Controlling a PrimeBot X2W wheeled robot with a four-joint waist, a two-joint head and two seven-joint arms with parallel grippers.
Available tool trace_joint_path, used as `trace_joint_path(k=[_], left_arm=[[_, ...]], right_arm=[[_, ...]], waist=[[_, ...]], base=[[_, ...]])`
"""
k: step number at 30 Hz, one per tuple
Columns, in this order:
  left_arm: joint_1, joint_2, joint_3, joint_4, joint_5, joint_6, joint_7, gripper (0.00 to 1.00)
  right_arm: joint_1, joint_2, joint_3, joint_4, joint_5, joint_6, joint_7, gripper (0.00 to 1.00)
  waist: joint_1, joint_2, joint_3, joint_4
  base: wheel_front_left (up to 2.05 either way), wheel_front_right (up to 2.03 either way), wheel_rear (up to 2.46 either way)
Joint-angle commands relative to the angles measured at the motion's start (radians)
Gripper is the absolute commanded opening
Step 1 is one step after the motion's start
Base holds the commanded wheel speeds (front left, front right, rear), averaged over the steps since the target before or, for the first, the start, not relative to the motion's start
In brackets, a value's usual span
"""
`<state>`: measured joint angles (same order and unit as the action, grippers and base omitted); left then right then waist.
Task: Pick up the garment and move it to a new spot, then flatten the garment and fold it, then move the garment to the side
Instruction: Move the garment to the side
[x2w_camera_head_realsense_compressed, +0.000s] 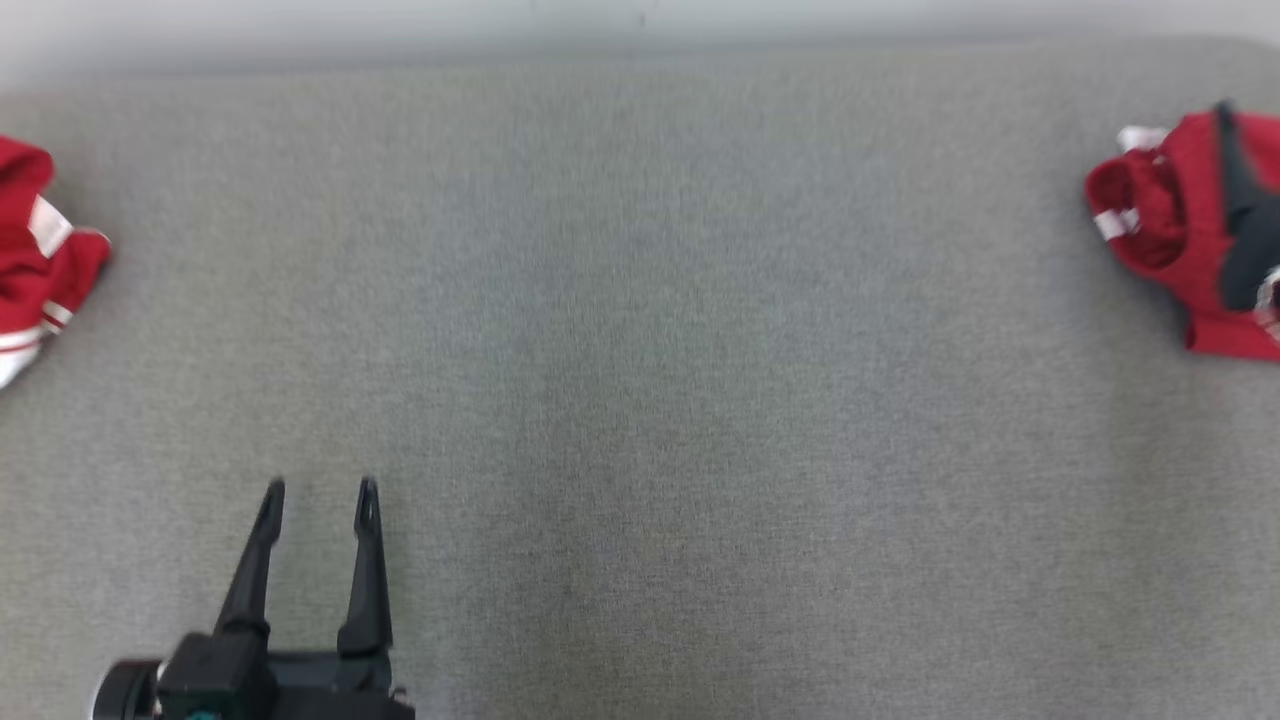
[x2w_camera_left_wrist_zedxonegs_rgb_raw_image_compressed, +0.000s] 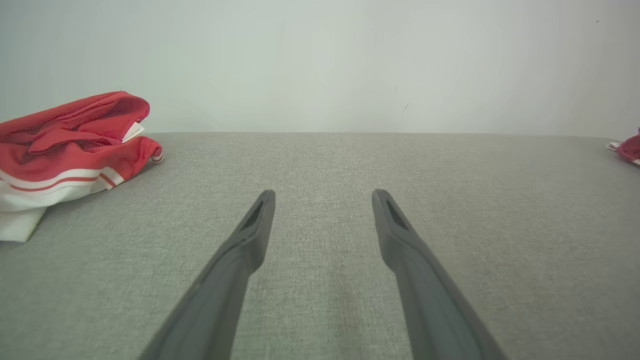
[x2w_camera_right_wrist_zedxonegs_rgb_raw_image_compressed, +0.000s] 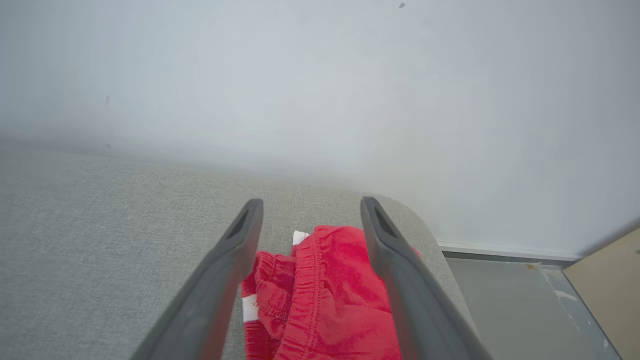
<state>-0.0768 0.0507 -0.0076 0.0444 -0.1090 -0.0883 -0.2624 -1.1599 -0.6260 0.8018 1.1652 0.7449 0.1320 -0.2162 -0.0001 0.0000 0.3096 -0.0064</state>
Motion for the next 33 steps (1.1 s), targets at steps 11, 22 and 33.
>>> trace_joint_path(k=[11, 22, 33], left_arm=[[0.096, -0.001, 0.025, 0.035, 0.004, -0.006, -0.003, 1.00], [0.123, -0.001, 0.028, 0.049, 0.018, -0.015, -0.003, 1.00], [0.150, -0.001, 0.048, 0.059, 0.023, -0.013, -0.003, 1.00]], right_arm=[[0.355, 0.080, -0.291, -0.379, -0.071, -0.002, -0.048, 1.00], [0.885, 0.316, -0.710, -0.860, -0.387, -0.002, -0.048, 1.00], [1.159, 0.524, -0.844, -1.032, -0.523, -0.002, -0.048, 1.00]], waist=[[0.0001, 0.0000, -0.194, 0.020], [0.0001, 0.0000, -0.259, 0.044], [0.0001, 0.0000, -0.295, 0.056]], base=[[0.00, 0.00, 0.00], [0.00, 0.00, 0.00], [0.00, 0.00, 0.00]])
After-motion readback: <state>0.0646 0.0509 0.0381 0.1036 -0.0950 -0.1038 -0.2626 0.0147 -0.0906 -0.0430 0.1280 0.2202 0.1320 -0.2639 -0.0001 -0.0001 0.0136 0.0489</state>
